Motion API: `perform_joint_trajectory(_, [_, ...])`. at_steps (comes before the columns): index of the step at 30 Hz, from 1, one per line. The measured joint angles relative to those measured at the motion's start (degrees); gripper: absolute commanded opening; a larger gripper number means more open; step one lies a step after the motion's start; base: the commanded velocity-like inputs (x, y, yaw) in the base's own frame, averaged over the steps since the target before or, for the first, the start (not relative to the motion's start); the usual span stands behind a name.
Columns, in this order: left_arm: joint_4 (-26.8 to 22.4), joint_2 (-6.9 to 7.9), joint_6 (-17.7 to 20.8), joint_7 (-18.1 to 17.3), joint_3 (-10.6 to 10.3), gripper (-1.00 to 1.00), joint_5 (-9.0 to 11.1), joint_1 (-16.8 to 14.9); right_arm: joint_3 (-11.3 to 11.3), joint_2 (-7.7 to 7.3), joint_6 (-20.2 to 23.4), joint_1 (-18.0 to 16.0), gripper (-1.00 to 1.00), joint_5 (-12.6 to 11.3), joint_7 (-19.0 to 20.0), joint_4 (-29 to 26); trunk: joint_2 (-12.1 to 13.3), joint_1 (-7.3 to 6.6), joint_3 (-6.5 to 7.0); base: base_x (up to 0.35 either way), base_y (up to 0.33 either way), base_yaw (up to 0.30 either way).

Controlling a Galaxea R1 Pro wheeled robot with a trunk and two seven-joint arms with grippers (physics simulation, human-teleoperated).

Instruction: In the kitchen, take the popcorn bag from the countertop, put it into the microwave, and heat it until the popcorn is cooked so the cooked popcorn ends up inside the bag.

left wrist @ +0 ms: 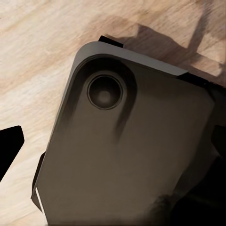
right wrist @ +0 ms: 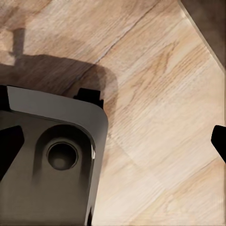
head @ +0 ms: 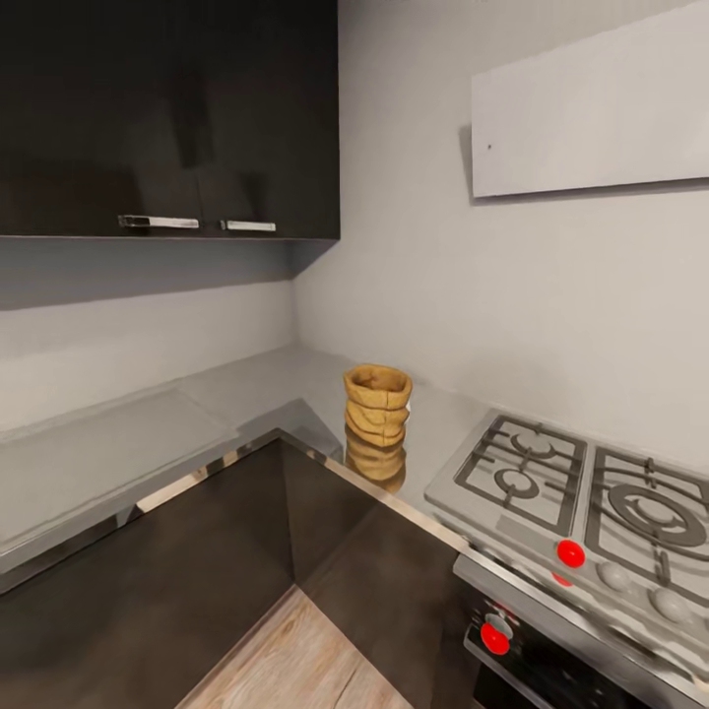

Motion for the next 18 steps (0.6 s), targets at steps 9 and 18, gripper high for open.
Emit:
perform_joint_trajectory(9, [0.08,0.00,0.00,0.07,0.01,1.00,-0.02,0.00,0.00,0.83,0.31,0.00,1.00,1.00,0.13,0.01,3.61,-1.98,1.45,0.000,0.000,0.000])
perform_joint_trajectory(18, [0.09,0.00,0.00,0.04,0.06,1.00,0.05,0.00,0.00,0.86,0.29,0.00,1.00,1.01,0.14,0.01,7.22,-3.95,2.24,0.000,0.000,0.000])
